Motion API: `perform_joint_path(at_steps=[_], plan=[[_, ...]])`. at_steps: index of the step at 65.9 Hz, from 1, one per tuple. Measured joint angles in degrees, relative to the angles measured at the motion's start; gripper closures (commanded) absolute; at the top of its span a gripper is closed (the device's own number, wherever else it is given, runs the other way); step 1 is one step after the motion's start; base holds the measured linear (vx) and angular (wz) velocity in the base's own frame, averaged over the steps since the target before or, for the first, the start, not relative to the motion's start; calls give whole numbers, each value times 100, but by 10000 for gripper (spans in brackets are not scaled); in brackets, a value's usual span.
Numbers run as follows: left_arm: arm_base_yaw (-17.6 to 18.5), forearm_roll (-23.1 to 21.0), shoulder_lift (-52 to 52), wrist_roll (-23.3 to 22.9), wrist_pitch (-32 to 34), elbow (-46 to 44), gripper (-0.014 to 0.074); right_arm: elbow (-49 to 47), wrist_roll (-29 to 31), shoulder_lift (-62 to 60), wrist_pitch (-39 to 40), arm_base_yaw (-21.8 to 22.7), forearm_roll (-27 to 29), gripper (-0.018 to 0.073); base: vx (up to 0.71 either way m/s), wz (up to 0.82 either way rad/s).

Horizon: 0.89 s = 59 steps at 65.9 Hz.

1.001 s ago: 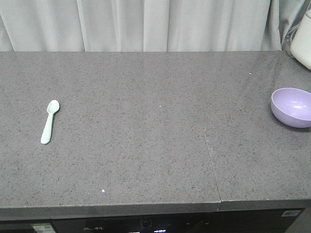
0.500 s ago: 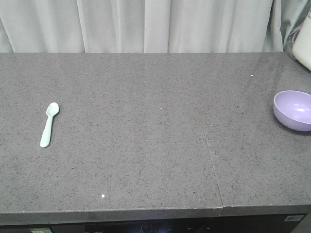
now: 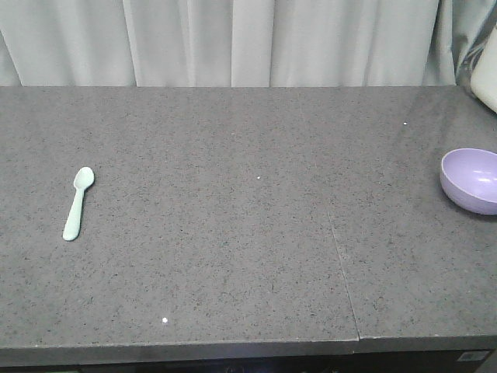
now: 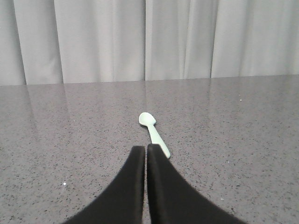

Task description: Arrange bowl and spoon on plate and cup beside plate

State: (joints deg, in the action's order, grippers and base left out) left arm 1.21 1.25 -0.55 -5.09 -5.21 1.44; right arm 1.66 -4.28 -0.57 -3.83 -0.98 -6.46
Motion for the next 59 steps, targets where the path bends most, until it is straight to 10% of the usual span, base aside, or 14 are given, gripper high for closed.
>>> perform_joint_path(at_steps=[59], plan=[[0, 0, 0, 0, 0, 0, 602, 0, 0, 0, 0, 0, 0, 564, 0, 0]])
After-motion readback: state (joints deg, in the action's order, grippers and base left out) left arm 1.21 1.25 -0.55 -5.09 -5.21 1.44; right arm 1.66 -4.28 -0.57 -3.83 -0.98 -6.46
